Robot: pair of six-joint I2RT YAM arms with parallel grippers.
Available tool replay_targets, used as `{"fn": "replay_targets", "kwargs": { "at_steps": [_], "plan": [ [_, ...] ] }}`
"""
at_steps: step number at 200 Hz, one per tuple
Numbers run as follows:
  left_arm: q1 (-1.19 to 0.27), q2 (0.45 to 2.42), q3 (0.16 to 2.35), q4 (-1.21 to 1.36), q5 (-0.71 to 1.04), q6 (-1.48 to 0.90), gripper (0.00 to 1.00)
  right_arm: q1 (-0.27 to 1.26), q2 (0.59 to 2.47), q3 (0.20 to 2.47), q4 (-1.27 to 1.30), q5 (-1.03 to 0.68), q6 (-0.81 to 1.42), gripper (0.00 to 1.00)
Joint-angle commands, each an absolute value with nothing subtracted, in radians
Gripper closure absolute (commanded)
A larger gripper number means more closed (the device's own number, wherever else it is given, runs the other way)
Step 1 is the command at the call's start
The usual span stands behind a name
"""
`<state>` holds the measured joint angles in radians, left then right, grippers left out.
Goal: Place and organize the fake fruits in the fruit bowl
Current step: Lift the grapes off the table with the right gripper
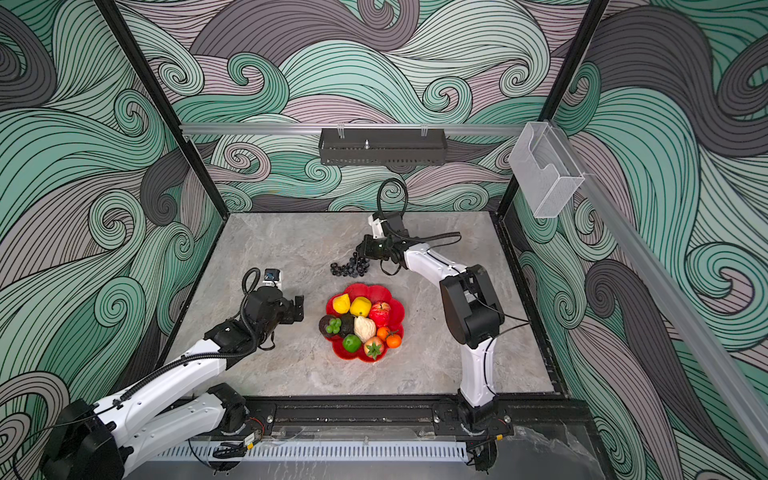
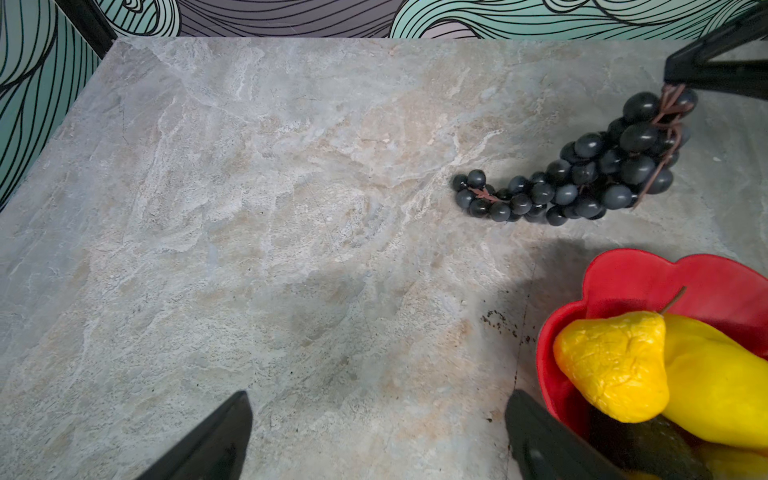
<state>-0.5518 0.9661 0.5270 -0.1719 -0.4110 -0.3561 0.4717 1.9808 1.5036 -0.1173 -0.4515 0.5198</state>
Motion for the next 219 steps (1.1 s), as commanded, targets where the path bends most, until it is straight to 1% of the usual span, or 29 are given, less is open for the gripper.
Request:
{"fn": "replay_targets", "kwargs": {
  "at_steps": [1,118,219],
  "plan": [
    [-0.545,0.984,0.573,-0.2,-0.43,-0.359,0.03,0.48,1.95,1.557,-0.203,-0.436,0.46,1.0],
    [-0.545,0.962,0.581,-0.221,-0.419,-0.37,0.03,0.53,1.911,1.807,-0.45,-0.387,0.4,1.0],
    [-0.545,0.959,0.588,-0.232,-0.418,-0.373,0.02,0.562,1.771,1.779,-0.507,-0.356,0.372,1.0]
  ]
}}
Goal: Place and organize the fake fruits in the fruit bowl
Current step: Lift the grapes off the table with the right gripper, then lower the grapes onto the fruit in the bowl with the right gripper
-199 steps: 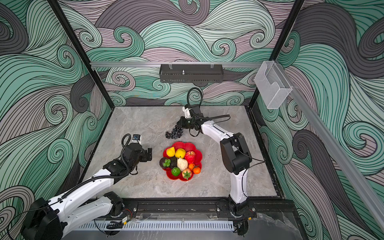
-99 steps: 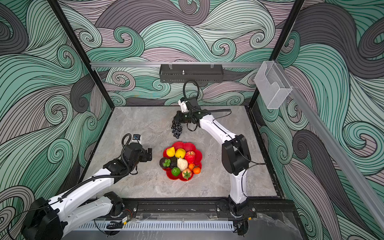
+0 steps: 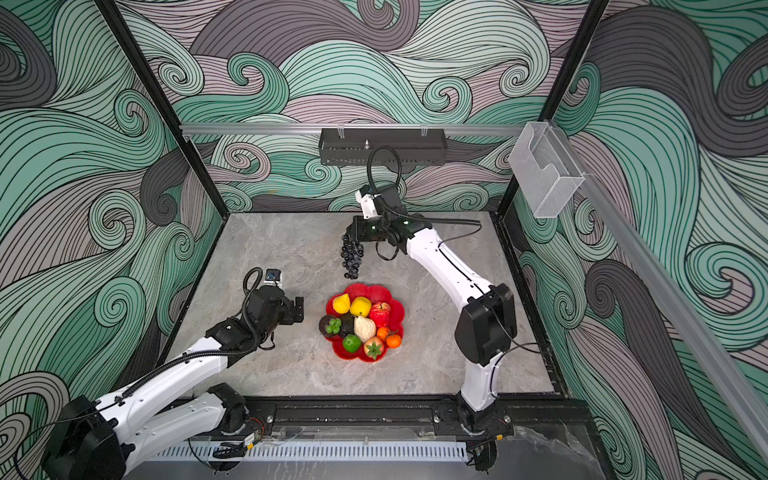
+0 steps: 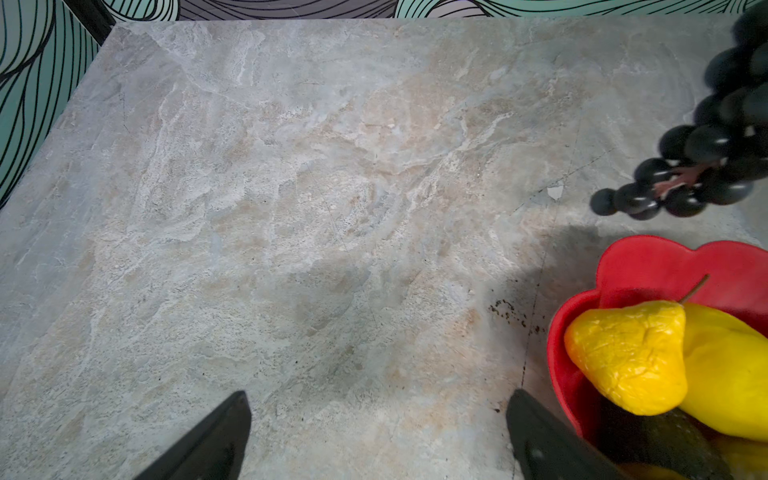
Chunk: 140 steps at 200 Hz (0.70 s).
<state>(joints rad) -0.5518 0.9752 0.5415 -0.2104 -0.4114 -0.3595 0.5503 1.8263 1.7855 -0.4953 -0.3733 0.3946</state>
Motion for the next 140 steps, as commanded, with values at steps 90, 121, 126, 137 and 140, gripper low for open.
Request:
{"fn": "replay_targets", "kwargs": {
  "at_steps": [90,121,126,137,140],
  "plan": [
    [-0.545,0.954,0.588,-0.236,-0.419,-0.374,0.02,0.572,1.683,1.643,-0.484,-0.345,0.379,1.0],
    [-0.546,0.954,0.588,-0.235,-0.418,-0.374,0.02,0.585,1.677,1.603,-0.481,-0.354,0.38,1.0],
    [-0.545,0.955,0.588,-0.235,-0.419,-0.374,0.02,0.586,1.676,1.595,-0.481,-0.354,0.38,1.0],
    [-0.546,0.956,0.588,-0.235,-0.418,-0.374,0.02,0.587,1.671,1.579,-0.48,-0.354,0.38,1.0],
    [-0.545,0.956,0.588,-0.236,-0.418,-0.374,0.02,0.589,1.67,1.575,-0.48,-0.354,0.38,1.0]
  ]
}}
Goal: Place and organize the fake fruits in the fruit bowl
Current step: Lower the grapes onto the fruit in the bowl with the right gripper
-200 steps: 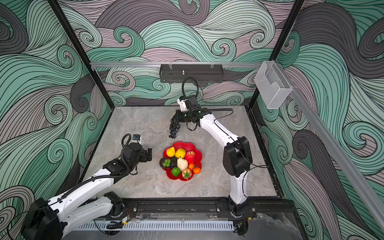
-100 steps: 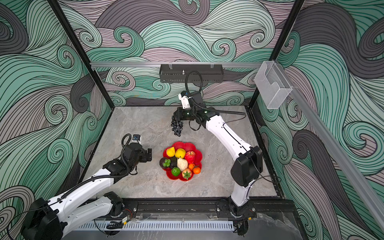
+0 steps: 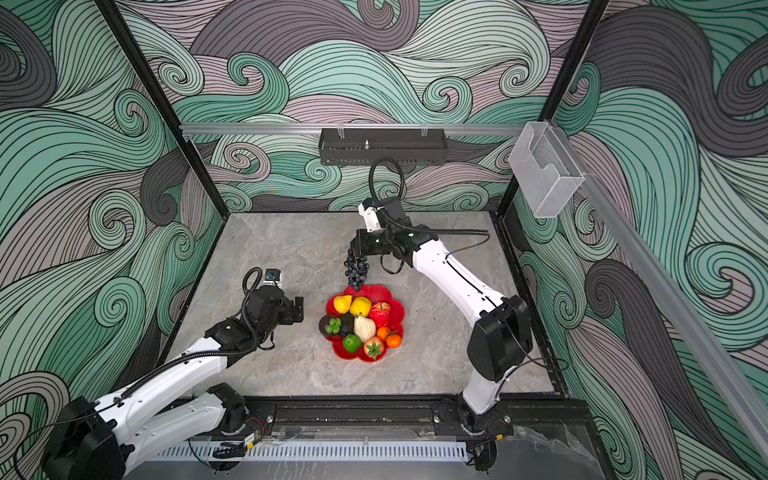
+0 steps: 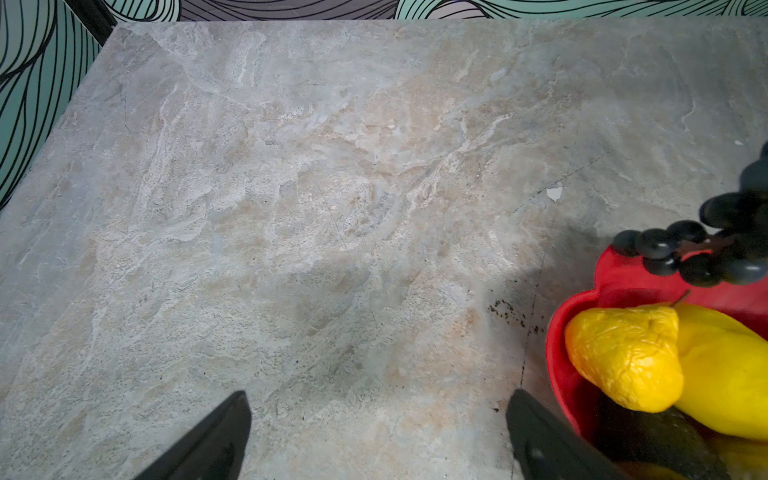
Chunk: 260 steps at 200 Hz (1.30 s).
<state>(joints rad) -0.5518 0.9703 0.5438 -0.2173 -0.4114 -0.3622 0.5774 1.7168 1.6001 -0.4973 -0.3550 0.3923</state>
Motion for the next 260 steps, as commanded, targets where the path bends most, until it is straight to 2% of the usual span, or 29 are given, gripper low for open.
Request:
{"fn": "replay_targets", "kwargs": {
  "at_steps": [1,171,260],
  "plan": [
    [-0.546,0.956,0.588,-0.236,-0.418,-0.374,0.02,0.588,1.67,1.573,-0.479,-0.354,0.38,1.0],
    [-0.546,0.959,0.589,-0.235,-0.417,-0.374,0.02,0.558,1.536,1.299,-0.45,-0.27,0.405,1.0],
    [-0.545,0.973,0.589,-0.23,-0.416,-0.374,0.02,0.51,1.453,1.074,-0.368,-0.328,0.455,1.0]
  ]
}}
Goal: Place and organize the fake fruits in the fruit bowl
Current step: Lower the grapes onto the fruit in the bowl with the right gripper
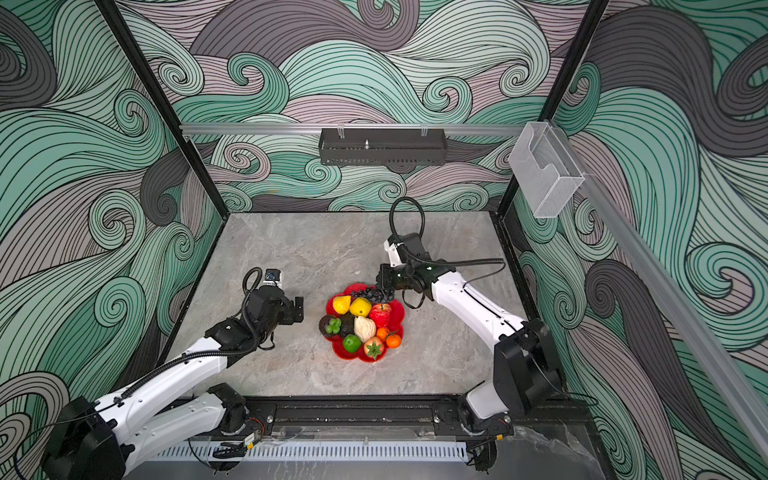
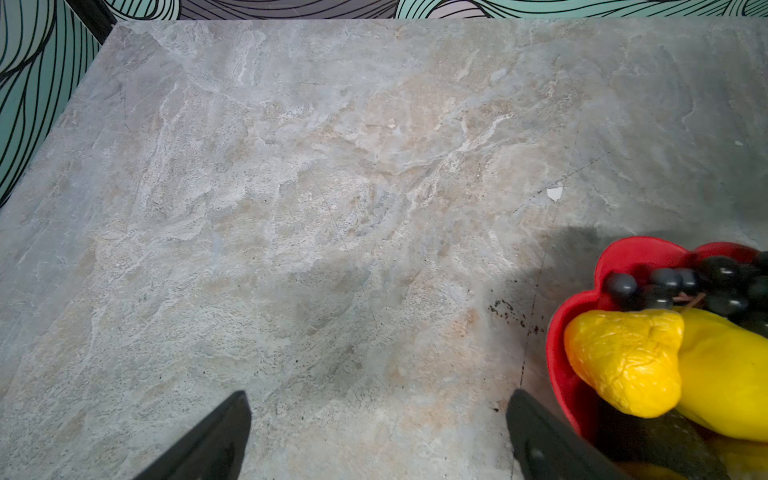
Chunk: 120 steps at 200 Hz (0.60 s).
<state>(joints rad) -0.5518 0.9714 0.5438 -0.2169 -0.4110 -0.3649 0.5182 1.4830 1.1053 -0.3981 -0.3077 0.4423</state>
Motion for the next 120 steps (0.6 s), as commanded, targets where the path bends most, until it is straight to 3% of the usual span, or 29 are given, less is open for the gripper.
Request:
{"fn": "replay_targets", "kwargs": {
  "at_steps": [1,120],
  "plan": [
    [-0.545,0.973,0.589,-0.229,-0.416,-0.374,0.02,0.51,1.452,1.072,-0.369,-0.328,0.454,1.0],
    [-0.545,0.989,0.591,-0.224,-0.414,-0.374,0.02,0.502,1.336,0.901,-0.379,-0.308,0.475,0.94]
  ]
}}
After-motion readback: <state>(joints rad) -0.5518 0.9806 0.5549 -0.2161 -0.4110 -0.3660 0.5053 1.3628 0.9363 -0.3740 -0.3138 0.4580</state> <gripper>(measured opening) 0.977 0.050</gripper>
